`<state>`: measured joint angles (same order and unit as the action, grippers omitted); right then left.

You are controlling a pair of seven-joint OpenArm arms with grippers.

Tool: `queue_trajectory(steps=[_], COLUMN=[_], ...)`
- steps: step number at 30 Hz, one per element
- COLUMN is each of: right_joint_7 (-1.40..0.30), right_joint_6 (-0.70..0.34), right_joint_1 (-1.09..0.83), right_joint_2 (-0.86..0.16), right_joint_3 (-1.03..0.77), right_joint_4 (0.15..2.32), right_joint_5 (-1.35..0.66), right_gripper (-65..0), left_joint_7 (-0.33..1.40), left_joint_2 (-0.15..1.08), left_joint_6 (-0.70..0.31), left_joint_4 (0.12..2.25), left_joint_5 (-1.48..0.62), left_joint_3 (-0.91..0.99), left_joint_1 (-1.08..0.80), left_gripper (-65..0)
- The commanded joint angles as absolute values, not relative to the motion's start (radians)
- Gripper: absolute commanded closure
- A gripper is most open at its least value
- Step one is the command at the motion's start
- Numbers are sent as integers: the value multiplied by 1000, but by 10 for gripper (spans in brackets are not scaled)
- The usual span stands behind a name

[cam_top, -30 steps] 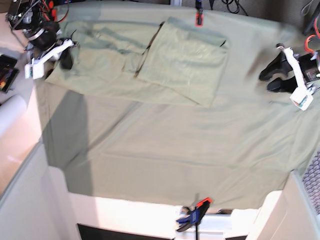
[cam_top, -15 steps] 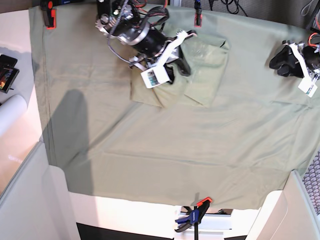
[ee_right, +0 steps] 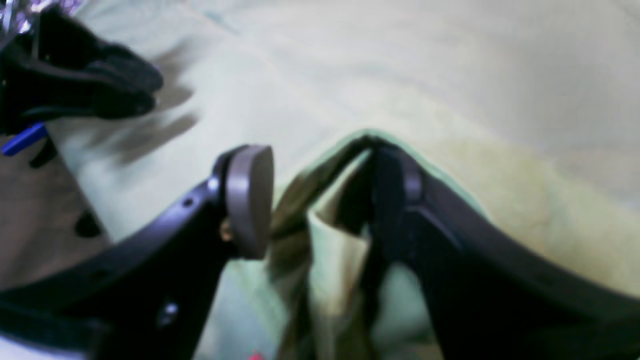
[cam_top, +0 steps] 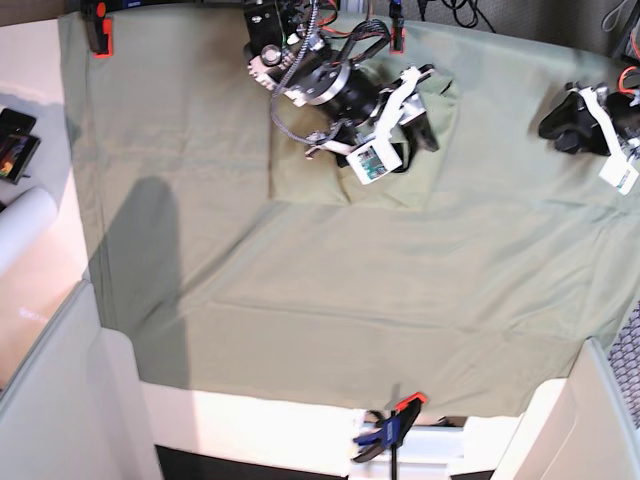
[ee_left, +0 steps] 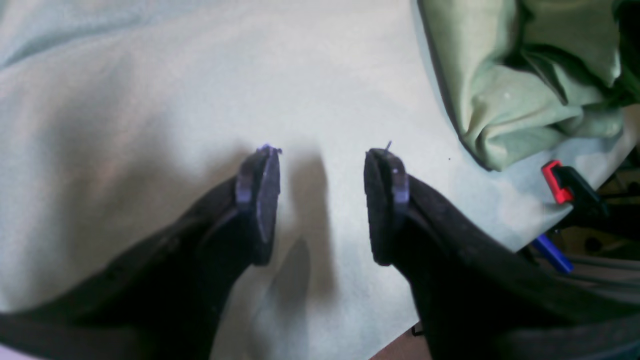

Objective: Fold the T-shirt properly
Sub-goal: 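Fold the shirt side nearest the right gripper inward with the right gripper, then press and square the folded shirt bundle with both grippers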

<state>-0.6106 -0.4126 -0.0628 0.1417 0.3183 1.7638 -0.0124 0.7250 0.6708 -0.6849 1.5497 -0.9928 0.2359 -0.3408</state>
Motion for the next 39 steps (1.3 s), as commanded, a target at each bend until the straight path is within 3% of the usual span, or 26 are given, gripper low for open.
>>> queue_trajectory(steps=[1,13,22,28,30,31,32,33,36,39], right_joint_7=[-578,-531,-523,-579,-610,-629,-640,-641,-634,-601], right_joint_6=[-416,-416,-416,-415,-414,-414,-414,-414,-414,-414], right_joint_1=[-23,273,385,411,404,403,403,403,403,405], right_joint_2=[152,152,152,150,142,131,118,104,55,13], right_joint_3=[320,320,321,297,255,228,200,172,86,15], right_joint_4=[1776,1508,1510,1539,1571,1582,1587,1588,1581,1546], right_joint_5=[-4,-21,-121,-23,1,-4,-8,-7,-19,-47], right_gripper=[-321,-321,-321,-318,-244,-161,-56,0,0,0], left_joint_7=[704,708,709,711,711,711,710,710,711,709], left_joint_2=[693,693,693,701,701,700,701,701,701,701], left_joint_6=[-698,-698,-698,-698,-698,-698,-698,-698,-698,-698], left_joint_4=[1563,1563,1563,1563,1570,1579,1595,1614,1705,1860], left_joint_5=[-1013,-1013,-1010,-1000,-1014,-1014,-1014,-1013,-1013,-1001], left_joint_3=[246,246,246,247,247,246,246,246,244,202], left_joint_1=[-336,-335,-336,-336,-336,-336,-336,-336,-362,-443], left_gripper=[-310,-310,-310,-310,-309,-309,-289,-240,-22,0])
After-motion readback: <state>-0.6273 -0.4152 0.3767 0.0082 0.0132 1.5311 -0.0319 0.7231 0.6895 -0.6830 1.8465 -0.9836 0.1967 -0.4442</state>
